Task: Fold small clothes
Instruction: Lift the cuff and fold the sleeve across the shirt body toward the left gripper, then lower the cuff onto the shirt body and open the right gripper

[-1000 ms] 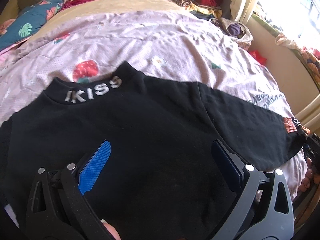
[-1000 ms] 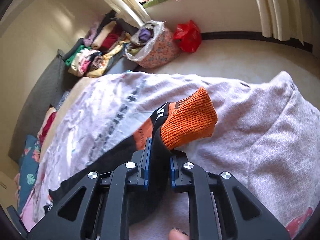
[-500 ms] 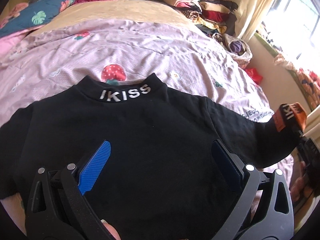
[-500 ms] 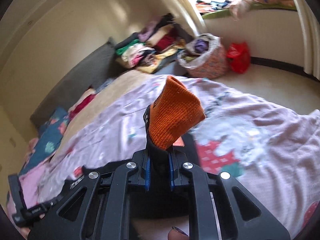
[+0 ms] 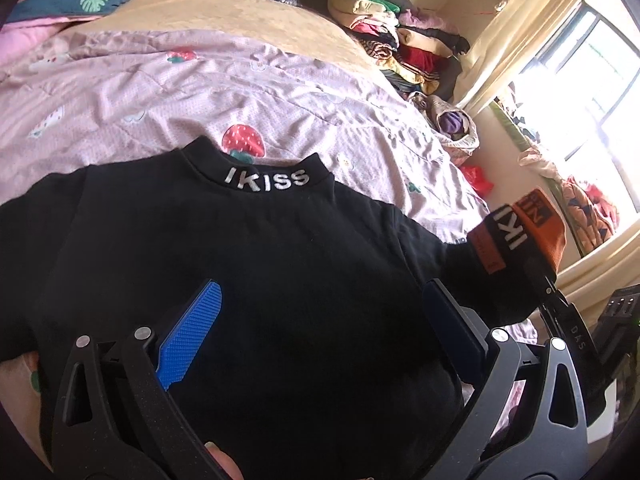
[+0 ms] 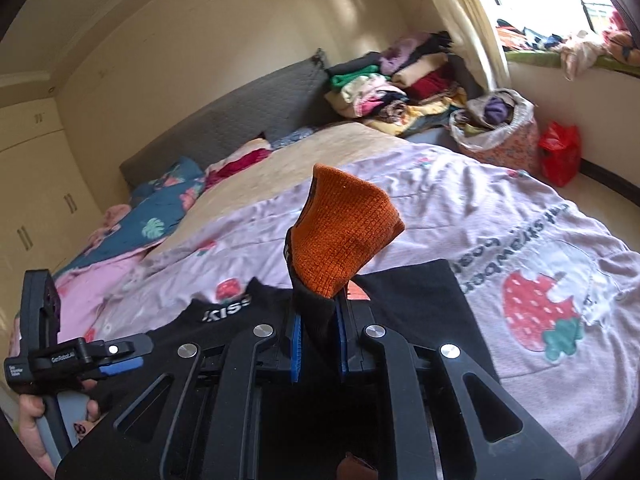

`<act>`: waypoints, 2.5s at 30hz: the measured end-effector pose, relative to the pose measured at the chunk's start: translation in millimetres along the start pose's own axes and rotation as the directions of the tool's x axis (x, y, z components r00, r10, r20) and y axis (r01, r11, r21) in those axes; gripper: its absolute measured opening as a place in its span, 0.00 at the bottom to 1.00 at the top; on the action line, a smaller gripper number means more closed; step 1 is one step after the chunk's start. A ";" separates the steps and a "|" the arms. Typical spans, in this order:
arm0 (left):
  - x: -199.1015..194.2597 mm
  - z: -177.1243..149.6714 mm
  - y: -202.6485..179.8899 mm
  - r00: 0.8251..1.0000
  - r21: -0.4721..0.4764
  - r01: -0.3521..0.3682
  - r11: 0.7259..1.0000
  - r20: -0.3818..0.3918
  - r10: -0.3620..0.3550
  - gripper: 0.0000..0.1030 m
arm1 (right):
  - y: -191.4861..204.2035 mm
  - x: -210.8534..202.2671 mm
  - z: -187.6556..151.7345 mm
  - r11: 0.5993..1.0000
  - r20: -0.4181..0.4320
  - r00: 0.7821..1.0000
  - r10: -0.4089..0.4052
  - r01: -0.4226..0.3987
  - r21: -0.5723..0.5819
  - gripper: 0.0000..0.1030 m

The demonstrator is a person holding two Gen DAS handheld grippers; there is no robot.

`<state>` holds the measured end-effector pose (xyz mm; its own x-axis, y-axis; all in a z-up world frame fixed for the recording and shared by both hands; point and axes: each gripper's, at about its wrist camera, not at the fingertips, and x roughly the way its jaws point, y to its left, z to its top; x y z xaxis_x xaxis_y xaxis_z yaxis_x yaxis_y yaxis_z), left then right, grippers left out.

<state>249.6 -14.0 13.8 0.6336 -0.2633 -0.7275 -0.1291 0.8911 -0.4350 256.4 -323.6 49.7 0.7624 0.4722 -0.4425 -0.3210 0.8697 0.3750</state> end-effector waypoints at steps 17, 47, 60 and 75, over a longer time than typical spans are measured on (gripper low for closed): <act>-0.3 -13.6 57.7 0.974 -0.240 0.210 0.948 -0.034 -0.225 0.92 | 83.0 35.6 -50.2 0.976 -0.128 0.988 0.083 -0.107 -0.191 0.12; 38.5 -45.3 53.5 0.961 -0.309 0.200 0.930 -0.124 -0.247 0.90 | 31.4 23.1 -31.6 0.961 -0.316 0.925 0.211 -0.256 -0.105 0.59; 40.4 -45.0 32.8 0.983 -0.114 0.117 0.987 -0.129 -0.132 0.07 | -26.3 10.4 -7.0 0.995 -0.232 0.968 0.093 -0.096 -0.001 0.59; -70.0 0.2 17.0 0.974 0.031 0.169 0.985 0.146 -0.171 0.05 | -22.5 0.0 1.5 0.998 -0.178 0.982 0.066 -0.066 0.006 0.59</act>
<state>203.2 19.7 57.4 0.7511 -0.3552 -0.5566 0.0034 0.8450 -0.5347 264.4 -343.3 42.4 0.6273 0.5468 -0.5545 -0.3672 0.8356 0.4086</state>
